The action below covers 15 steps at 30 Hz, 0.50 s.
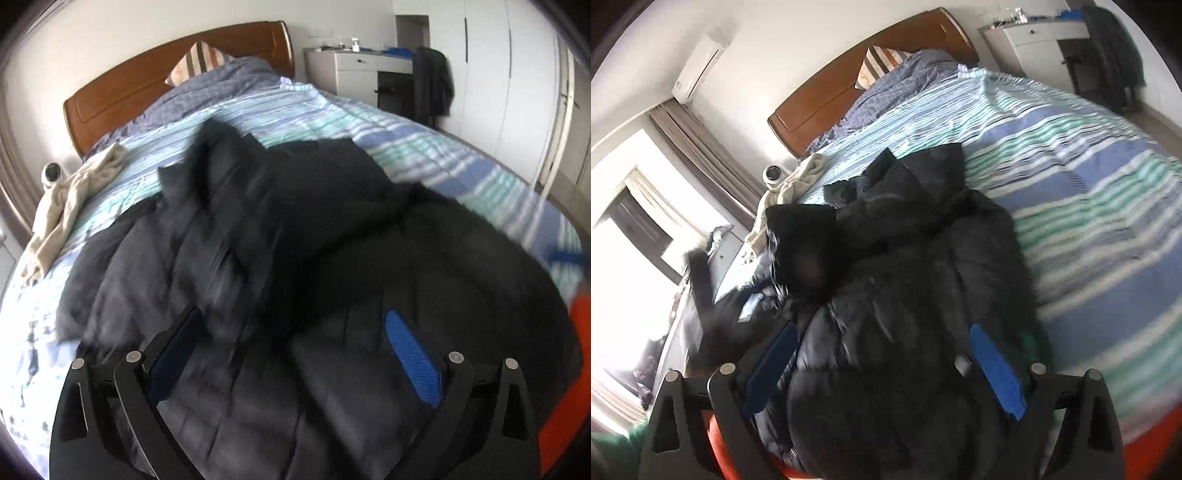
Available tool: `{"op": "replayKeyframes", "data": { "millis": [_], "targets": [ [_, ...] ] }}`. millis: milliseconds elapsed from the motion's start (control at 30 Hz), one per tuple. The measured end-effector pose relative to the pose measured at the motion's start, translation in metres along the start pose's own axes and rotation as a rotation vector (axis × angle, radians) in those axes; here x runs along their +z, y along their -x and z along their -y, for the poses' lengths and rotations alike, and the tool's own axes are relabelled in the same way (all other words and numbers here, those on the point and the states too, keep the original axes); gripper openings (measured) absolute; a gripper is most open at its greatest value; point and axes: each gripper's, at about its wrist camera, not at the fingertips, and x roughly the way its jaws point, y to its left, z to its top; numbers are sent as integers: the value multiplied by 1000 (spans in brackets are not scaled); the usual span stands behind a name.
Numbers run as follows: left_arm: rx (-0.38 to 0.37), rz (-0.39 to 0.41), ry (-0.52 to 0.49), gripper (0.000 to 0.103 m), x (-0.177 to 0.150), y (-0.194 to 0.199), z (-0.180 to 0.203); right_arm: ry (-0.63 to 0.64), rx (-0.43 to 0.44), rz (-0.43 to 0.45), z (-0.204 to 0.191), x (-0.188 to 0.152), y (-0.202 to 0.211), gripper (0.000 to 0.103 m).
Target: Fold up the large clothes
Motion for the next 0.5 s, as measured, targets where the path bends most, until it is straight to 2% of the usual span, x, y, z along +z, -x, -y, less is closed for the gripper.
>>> {"op": "replayKeyframes", "data": {
  "millis": [100, 200, 233, 300, 400, 500],
  "targets": [
    [3, -25, 55, 100, -32, 24, -24, -26, 110, -54, -22, 23, -42, 97],
    [47, -43, 153, 99, -61, 37, -55, -38, 204, -96, -48, 42, -76, 97],
    [67, -51, 196, 99, -73, 41, -66, -42, 169, -101, -55, 48, -89, 97],
    [84, -62, 263, 99, -90, 47, -82, -71, 14, -103, -56, 55, -111, 97],
    [86, -67, 364, 99, -111, 59, -105, -95, -164, -98, -45, 52, -128, 97],
    [86, -56, 425, 99, -128, 69, -119, -171, -175, -111, -27, 43, -138, 97]
  ]
}}
